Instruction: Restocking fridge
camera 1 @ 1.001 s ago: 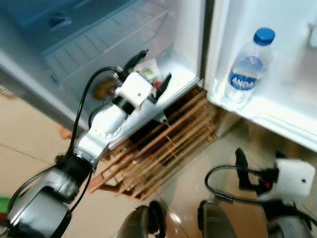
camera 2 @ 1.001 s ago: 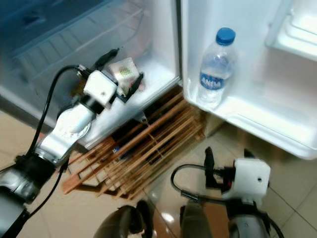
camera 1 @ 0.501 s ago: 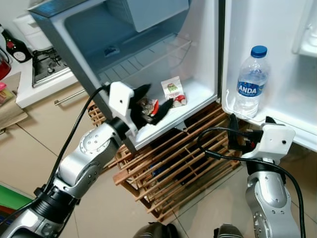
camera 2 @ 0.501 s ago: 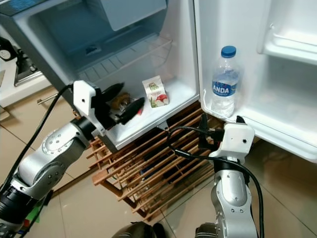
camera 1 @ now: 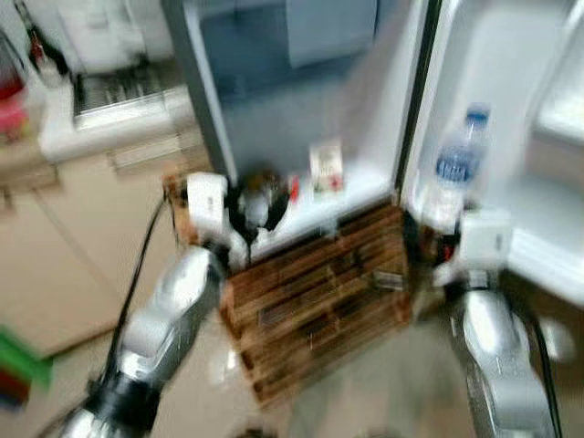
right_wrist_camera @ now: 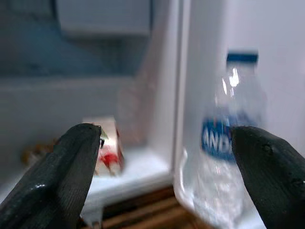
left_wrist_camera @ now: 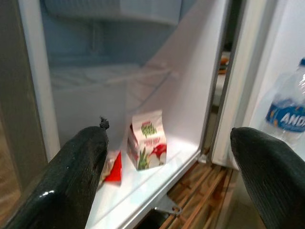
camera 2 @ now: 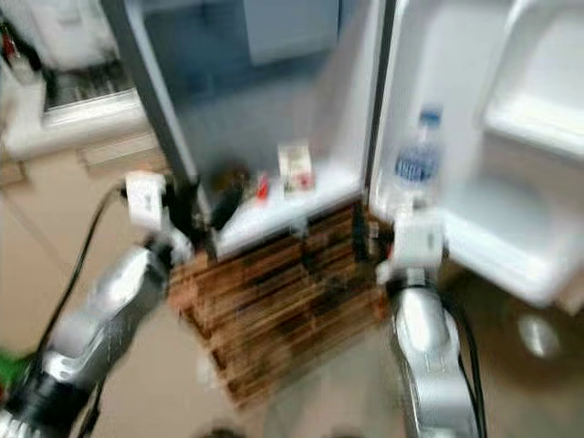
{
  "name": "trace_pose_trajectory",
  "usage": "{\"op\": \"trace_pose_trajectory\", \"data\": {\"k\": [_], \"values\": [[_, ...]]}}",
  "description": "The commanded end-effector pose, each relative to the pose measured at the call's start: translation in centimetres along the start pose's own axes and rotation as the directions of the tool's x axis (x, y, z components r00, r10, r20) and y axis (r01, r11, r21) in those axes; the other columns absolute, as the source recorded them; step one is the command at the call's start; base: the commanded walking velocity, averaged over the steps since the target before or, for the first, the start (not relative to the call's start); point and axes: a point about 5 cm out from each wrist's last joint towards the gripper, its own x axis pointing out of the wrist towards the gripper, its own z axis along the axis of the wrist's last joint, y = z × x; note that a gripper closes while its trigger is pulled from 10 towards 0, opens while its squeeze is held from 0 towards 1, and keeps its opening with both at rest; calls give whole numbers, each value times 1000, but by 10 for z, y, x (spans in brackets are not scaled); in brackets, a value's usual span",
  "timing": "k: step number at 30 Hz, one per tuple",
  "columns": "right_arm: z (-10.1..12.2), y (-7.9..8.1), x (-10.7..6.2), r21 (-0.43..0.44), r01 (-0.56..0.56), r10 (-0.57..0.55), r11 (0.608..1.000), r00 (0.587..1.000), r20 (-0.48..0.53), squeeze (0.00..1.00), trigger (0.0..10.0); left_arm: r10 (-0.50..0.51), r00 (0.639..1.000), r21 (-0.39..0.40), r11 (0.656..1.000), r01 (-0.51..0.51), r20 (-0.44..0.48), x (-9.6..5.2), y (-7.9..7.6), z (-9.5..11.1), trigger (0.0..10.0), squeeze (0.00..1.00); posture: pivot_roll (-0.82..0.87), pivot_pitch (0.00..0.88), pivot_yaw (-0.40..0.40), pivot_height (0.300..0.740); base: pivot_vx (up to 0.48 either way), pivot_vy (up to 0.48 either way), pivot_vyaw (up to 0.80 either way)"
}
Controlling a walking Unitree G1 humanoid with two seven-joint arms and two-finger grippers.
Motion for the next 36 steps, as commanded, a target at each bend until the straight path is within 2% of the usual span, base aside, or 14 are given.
{"op": "trace_pose_trajectory", "data": {"k": [1, 5, 9, 16, 23, 25, 36], "values": [[-7, -4, -1, 12, 16, -16, 1000, 1000, -26, 0, 10000, -4, 1000, 24, 1000, 3, 6, 1, 1, 3, 10000, 0, -117, 0, 100, 732, 0, 0, 681], [-12, -6, 1, 33, 36, -35, 999, 999, -32, 0, 10000, -36, 999, 116, 993, 36, 2, 3, 3, 7, 10000, 0, -103, 0, 122, 732, 0, 0, 0], [-17, -3, 1, 47, 42, -40, 998, 999, -36, 0, 10000, -55, 998, 168, 984, 55, -1, 2, 4, 8, 10000, 0, -99, 0, 131, 732, 0, 0, 0], [-22, -3, -3, 31, 32, -30, 999, 998, -60, 0, 10000, -82, 997, 162, 983, 83, -11, 4, -5, 2, 10000, 0, -126, 0, 122, 732, 0, -343, 0], [-23, -6, -4, 17, 13, -11, 1000, 998, -68, 0, 10000, -83, 997, 162, 984, 81, 8, 2, -10, 1, 10000, 0, -114, 0, 93, 732, 0, -480, 639], [-23, -5, -3, 22, 9, -7, 1000, 998, -67, 0, 10000, -79, 997, 138, 988, 75, 24, 0, -11, 0, 10000, 0, -111, 0, 91, 732, 0, -352, 738], [-26, -1, -3, 46, 0, 3, 999, 997, -72, 0, 10000, -78, 996, 206, 976, 70, 33, 0, -10, 4, 10000, 0, -101, 0, 102, 732, 0, -22, 107]]}}
